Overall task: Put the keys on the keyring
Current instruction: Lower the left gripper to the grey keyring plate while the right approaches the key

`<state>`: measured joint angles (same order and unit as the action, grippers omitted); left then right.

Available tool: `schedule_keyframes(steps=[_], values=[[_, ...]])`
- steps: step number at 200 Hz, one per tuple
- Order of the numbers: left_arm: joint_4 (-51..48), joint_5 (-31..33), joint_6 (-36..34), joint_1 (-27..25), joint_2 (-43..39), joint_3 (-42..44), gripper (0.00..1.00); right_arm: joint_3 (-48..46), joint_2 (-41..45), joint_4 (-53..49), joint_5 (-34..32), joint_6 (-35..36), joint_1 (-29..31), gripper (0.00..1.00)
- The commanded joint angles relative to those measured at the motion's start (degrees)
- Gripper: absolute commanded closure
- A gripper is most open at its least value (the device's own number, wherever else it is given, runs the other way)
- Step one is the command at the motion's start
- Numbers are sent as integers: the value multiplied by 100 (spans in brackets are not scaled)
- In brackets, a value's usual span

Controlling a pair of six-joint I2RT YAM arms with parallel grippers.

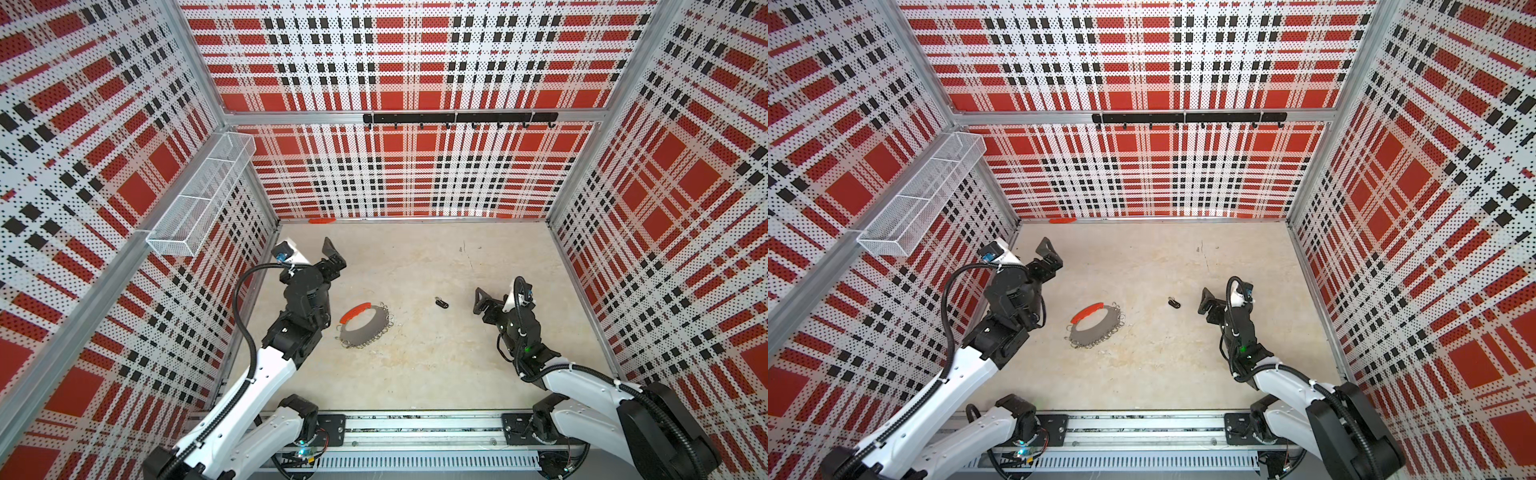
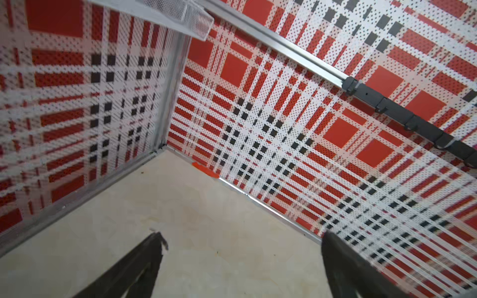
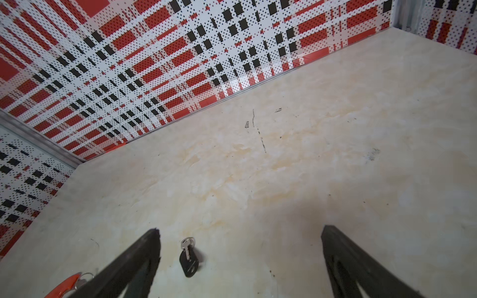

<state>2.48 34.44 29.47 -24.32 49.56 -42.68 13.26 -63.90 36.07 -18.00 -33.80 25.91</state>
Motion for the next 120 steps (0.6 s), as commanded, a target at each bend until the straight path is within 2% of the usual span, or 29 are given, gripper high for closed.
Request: schedule_keyframes(steps=[1,20,31,44,71,120], values=[[-308,-1128,797,-166,-164,282,2,106,-295,357,242,41,-21,0],[-413,-1225,1133,-487,46,541,2,195,-462,265,290,-58,-23,0],[-494,-1073,1290,-692,223,672,0,238,-499,256,435,-78,-18,3],[-621,-862,1559,-846,412,860,3,283,-543,267,659,-70,-23,6],[15,-1377,1817,-949,554,1407,18,377,-659,289,1005,-47,-21,12],[1214,-1651,1891,-985,733,2193,45,310,-426,164,835,10,-19,14]])
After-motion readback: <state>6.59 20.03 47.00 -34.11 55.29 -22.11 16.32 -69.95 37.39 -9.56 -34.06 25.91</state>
